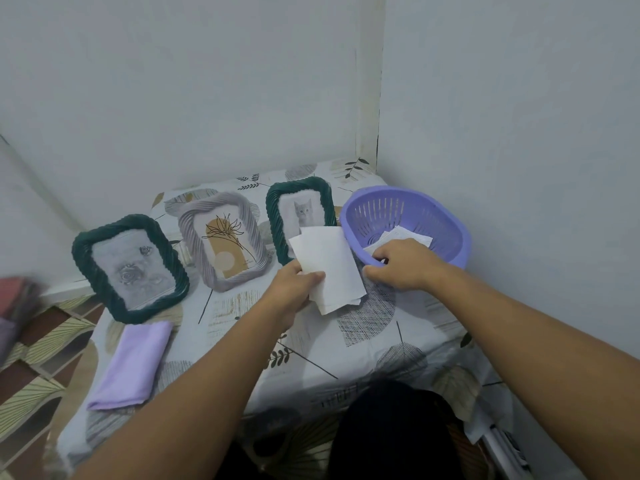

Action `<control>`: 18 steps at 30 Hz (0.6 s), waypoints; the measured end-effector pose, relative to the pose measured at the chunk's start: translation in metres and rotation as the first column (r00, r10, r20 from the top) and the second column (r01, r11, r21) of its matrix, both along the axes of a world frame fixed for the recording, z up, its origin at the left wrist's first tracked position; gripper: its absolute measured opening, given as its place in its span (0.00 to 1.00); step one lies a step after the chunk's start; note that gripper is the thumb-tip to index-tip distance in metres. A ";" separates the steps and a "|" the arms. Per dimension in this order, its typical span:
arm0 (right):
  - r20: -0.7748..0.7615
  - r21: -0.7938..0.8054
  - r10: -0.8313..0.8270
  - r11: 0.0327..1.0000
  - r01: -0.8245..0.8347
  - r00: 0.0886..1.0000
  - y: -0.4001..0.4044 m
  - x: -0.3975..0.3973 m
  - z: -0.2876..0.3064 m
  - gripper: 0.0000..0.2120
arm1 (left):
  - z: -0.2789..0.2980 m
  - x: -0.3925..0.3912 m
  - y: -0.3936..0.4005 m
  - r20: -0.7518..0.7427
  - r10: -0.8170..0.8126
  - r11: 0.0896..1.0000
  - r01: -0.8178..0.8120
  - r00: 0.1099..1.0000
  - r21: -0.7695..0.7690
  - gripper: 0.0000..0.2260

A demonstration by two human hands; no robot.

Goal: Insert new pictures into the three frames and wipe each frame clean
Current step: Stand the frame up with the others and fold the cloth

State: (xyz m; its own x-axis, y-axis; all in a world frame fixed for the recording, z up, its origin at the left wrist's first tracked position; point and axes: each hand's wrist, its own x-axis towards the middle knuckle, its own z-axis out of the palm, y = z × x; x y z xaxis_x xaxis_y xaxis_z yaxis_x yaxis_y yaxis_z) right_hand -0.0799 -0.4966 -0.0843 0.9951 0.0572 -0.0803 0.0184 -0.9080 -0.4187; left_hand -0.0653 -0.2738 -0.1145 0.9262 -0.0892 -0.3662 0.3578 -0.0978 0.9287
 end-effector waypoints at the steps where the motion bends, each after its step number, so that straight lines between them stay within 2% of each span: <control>1: -0.007 0.007 -0.007 1.000 0.007 1.000 0.000 0.000 0.000 0.20 | 0.001 -0.001 0.004 0.015 -0.001 1.000 0.001 1.000 -0.016 0.11; 3: -0.032 0.017 0.007 1.000 -0.007 0.999 -0.001 0.001 0.000 0.19 | 0.008 -0.005 0.010 0.055 -0.003 0.998 0.007 0.998 -0.067 0.10; 5: -0.034 0.054 0.012 0.998 -0.010 0.999 -0.001 0.003 0.000 0.13 | 0.012 -0.007 0.013 0.124 -0.008 0.996 0.019 0.992 -0.086 0.12; 7: 0.080 0.142 -0.054 0.989 0.042 0.995 0.004 0.004 0.002 0.21 | 0.017 -0.009 0.013 0.230 -0.015 0.998 0.028 0.973 -0.053 0.13; 9: 0.258 0.257 -0.111 0.965 0.042 0.960 0.012 0.005 0.008 0.18 | 0.021 -0.009 0.012 0.343 -0.012 1.000 0.015 0.939 -0.005 0.13; 10: 0.293 0.327 -0.120 0.945 0.018 0.949 0.017 0.004 0.013 0.15 | 0.024 -0.009 0.010 0.396 -0.009 1.000 0.001 0.918 0.019 0.11; 12: 0.245 0.500 -0.097 0.865 -0.040 0.965 0.027 0.002 0.021 0.14 | 0.030 -0.009 0.004 0.508 -0.025 0.997 -0.016 0.861 0.077 0.05; 14: 0.147 0.654 -0.033 0.753 -0.072 0.989 0.040 -0.002 0.029 0.17 | 0.035 -0.011 -0.003 0.605 -0.080 0.988 -0.020 0.792 0.155 0.00; 16: 0.074 0.754 0.012 0.654 -0.064 0.997 0.049 -0.003 0.031 0.19 | 0.039 -0.013 -0.010 0.663 -0.140 0.975 -0.016 0.735 0.223 0.04; 18: 0.027 0.824 0.025 0.565 -0.036 0.999 0.054 -0.006 0.033 0.15 | 0.041 -0.015 -0.016 0.690 -0.183 0.963 -0.016 0.700 0.271 0.06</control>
State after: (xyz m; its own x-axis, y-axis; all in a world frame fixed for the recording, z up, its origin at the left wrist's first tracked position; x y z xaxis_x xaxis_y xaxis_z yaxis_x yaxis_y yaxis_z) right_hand -0.0858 -0.4430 -0.0515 0.9920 0.1230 0.0288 0.0494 -0.1677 -0.9846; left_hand -0.0806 -0.2902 -0.0734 0.9112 -0.1817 0.3697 -0.4111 -0.3456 0.8435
